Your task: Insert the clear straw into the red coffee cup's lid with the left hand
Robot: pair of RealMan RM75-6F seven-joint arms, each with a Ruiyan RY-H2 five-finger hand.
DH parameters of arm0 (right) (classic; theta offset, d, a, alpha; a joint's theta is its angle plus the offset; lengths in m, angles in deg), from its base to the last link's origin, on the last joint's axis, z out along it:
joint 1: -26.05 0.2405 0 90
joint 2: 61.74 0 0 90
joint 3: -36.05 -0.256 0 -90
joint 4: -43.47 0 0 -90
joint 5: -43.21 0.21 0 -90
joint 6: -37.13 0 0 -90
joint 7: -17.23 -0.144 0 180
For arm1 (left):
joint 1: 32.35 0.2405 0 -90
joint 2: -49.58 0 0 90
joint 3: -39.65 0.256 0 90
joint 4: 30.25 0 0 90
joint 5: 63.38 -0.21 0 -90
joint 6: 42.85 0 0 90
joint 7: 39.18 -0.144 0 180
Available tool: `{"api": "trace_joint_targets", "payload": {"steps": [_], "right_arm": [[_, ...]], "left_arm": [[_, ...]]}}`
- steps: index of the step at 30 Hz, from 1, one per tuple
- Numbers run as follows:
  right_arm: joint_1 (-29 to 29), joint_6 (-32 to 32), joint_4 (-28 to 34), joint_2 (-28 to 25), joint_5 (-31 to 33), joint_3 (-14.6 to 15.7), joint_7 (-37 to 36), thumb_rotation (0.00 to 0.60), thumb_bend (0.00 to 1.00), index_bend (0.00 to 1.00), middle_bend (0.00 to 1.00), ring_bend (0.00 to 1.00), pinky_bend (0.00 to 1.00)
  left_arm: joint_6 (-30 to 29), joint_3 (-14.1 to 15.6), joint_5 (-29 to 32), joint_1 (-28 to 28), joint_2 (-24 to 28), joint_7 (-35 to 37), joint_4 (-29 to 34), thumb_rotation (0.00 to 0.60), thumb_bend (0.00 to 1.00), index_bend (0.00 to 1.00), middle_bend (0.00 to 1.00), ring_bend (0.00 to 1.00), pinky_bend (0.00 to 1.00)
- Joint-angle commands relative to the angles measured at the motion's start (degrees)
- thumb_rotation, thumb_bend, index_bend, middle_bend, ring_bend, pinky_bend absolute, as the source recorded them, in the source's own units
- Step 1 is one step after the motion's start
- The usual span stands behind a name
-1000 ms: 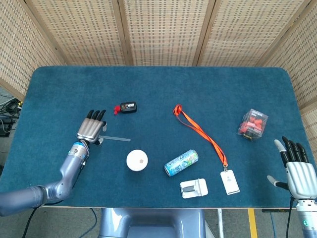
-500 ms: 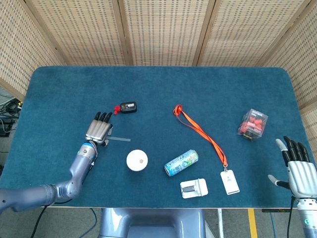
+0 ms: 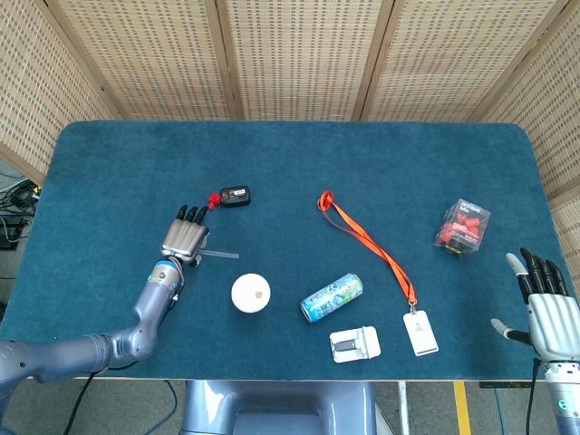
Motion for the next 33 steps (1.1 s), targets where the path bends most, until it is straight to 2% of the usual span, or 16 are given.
{"api": "trace_joint_targets", "payload": {"steps": [1,22,29,33], "right_arm": [[0.0,0.0,0.0,0.0,0.0,0.0,-0.2,0.600,0.06,0.08,0.00,0.00,0.00],[-0.1,0.4,0.0,-0.1,-0.4,0.0,-0.7,0.600,0.06,0.09,0.00,0.00,0.00],[0.0,0.4,0.1,0.0,-0.6,0.1,-0.5,0.600,0.06,0.09,0.00,0.00,0.00],[-0.1,0.7,0.1,0.0,-0.9,0.2,-0.5,0.600,0.06,0.09,0.00,0.00,0.00]], "left_arm": [[0.4,0.0,0.3,-0.2,-0.2,0.1,-0.3,0.600,0.34,0.54,0.00,0.00,0.00],[1.1,0.7,2.4,-1.1,-1.5,-0.2,-2.4,0.600,0.34,0.57,0.00,0.00,0.00],[1.3,1.0,2.4,-1.0,-1.6,0.0,-2.7,0.600,0.41,0.58,0.00,0.00,0.00],[1.4,1.4,2.5,-0.9,-1.6,-0.1,-2.9,0.600,0.42,0.58,0.00,0.00,0.00]]}}
